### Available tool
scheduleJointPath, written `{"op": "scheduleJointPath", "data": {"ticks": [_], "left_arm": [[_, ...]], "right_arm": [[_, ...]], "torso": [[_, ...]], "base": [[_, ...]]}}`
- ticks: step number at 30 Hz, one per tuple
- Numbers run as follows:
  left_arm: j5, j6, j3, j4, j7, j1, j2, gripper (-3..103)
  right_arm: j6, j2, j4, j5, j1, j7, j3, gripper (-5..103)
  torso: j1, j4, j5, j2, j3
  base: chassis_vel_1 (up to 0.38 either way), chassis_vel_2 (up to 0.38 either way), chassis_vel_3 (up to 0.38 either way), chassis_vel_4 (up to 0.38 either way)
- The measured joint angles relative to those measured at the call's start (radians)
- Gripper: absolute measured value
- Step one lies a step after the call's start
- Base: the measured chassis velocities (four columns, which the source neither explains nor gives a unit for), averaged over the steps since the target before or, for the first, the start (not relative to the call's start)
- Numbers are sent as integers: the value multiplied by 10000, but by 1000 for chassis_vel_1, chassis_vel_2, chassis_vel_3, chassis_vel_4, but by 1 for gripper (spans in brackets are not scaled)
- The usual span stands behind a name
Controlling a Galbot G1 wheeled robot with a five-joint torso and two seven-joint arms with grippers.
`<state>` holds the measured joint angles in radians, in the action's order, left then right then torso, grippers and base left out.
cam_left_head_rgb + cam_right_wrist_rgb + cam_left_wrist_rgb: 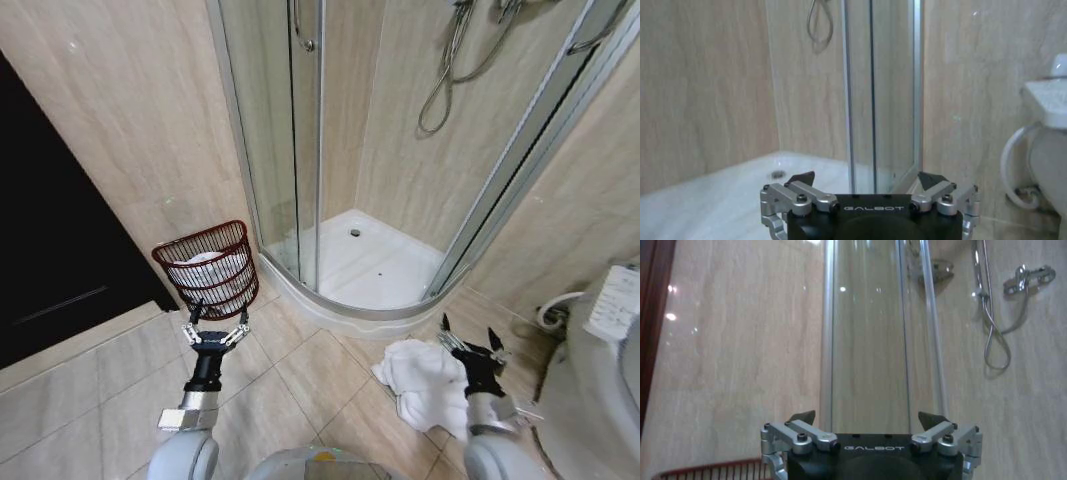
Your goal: Discard the used towel into the hamper.
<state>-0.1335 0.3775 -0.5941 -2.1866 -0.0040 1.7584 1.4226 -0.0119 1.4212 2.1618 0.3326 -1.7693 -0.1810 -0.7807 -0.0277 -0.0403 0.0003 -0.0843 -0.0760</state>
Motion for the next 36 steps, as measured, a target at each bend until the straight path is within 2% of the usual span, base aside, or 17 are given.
{"op": "scheduleJointPath", "data": {"ticks": [2,6,9,21,36], "left_arm": [[-133,-377,105,65,3,-186,-125,100],[-327,-693,238,320,69,-523,-405,100],[-441,-790,343,533,89,-674,-540,100],[-514,-804,610,1259,284,-1187,-688,100],[-630,-529,632,1430,269,-1283,-724,100]], "right_arm": [[-95,-153,-327,112,-108,426,-180,100],[-424,-213,-721,229,-292,972,-321,100],[-639,-132,-818,151,-304,1097,-286,100],[-769,639,-337,-734,-516,830,-45,100],[-1036,924,-445,-811,-771,588,-18,100]], "torso": [[0,0,-3,0,0],[0,5,-3,0,0],[0,1,-3,0,0],[0,1,-5,0,0],[0,2,-4,0,0]], "base": [[0,0,0,0],[0,0,0,0],[0,0,0,0],[0,0,0,0],[-26,-28,-27,-25]]}}
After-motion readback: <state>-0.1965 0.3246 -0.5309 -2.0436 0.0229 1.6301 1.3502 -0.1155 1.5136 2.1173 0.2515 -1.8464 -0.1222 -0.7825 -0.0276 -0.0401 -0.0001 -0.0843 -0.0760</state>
